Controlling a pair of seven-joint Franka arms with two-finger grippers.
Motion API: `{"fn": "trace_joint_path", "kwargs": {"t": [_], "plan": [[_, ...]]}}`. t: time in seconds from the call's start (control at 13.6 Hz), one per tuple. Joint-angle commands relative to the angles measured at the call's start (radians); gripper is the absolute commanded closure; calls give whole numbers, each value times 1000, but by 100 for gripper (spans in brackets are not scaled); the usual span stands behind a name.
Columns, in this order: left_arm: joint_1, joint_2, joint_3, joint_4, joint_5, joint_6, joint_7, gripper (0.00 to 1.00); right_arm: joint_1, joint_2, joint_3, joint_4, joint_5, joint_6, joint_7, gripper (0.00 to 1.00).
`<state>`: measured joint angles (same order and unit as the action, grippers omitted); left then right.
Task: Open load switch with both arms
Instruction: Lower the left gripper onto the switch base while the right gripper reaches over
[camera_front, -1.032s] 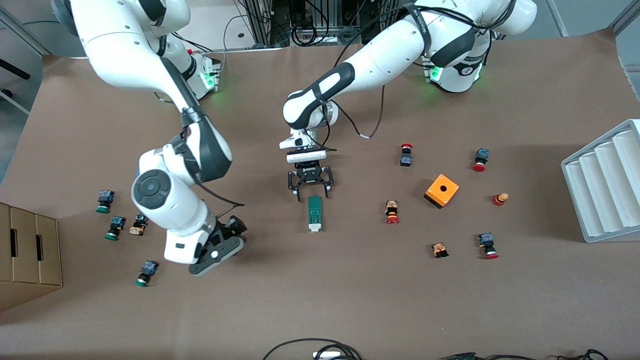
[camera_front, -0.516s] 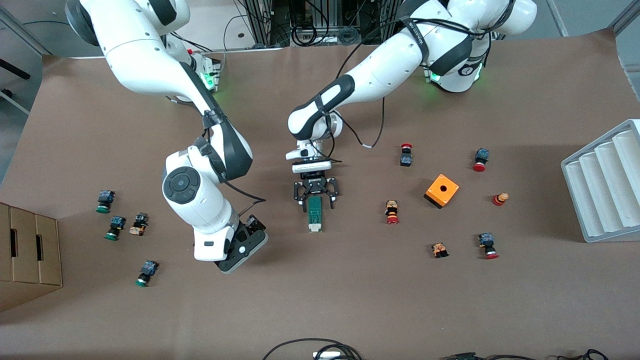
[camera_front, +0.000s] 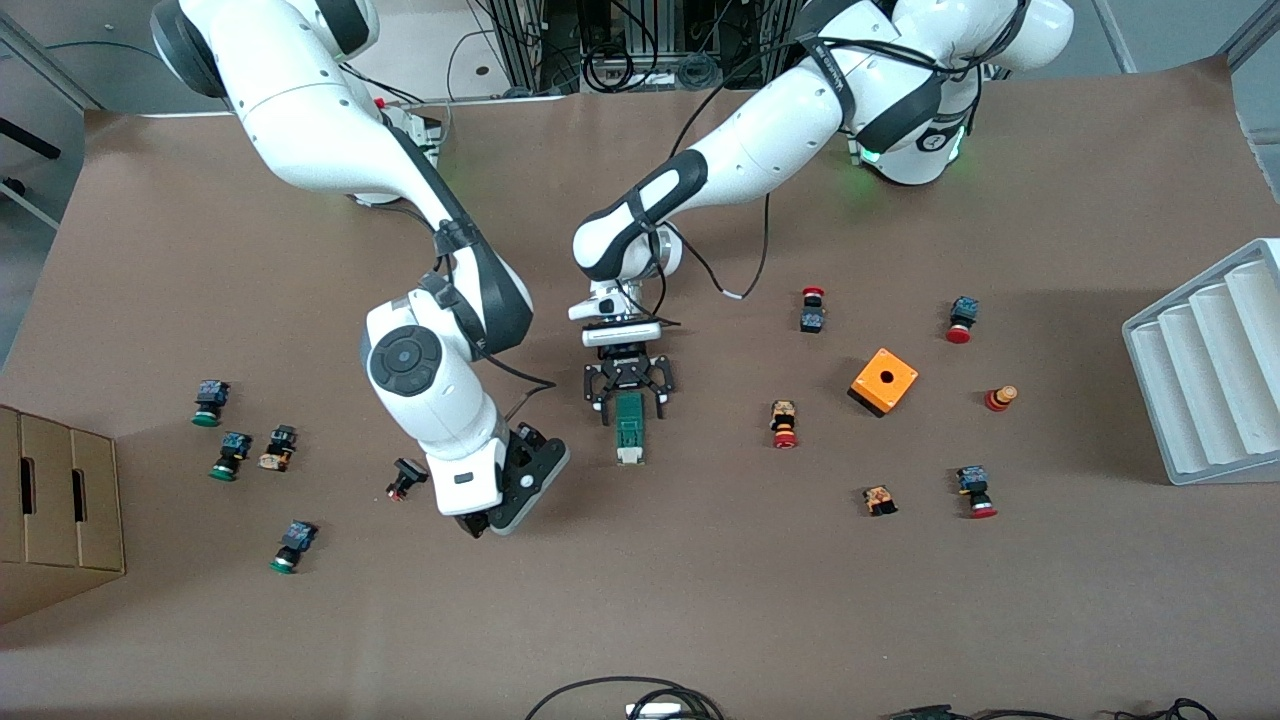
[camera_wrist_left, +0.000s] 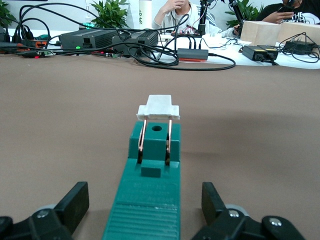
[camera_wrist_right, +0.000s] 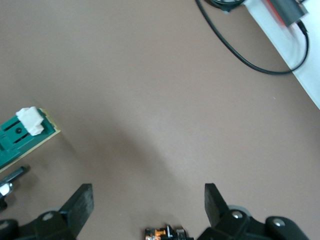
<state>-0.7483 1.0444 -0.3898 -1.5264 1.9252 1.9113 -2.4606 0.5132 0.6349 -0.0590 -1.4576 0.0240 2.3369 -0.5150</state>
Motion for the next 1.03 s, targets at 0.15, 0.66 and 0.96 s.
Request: {"fn": "trace_joint_path", "kwargs": {"t": [0.15, 0.66, 0.96], "plan": [[-20, 16, 9, 22, 23, -11, -35, 32, 56, 49, -28, 31, -87, 61, -20, 2], [-57, 23, 52, 19, 23, -11, -26, 31, 116, 74, -65, 33, -136, 74, -89, 7], [-63, 23, 57, 17, 23, -11, -29, 40, 152, 101, -65, 37, -131, 96, -7, 8]]}}
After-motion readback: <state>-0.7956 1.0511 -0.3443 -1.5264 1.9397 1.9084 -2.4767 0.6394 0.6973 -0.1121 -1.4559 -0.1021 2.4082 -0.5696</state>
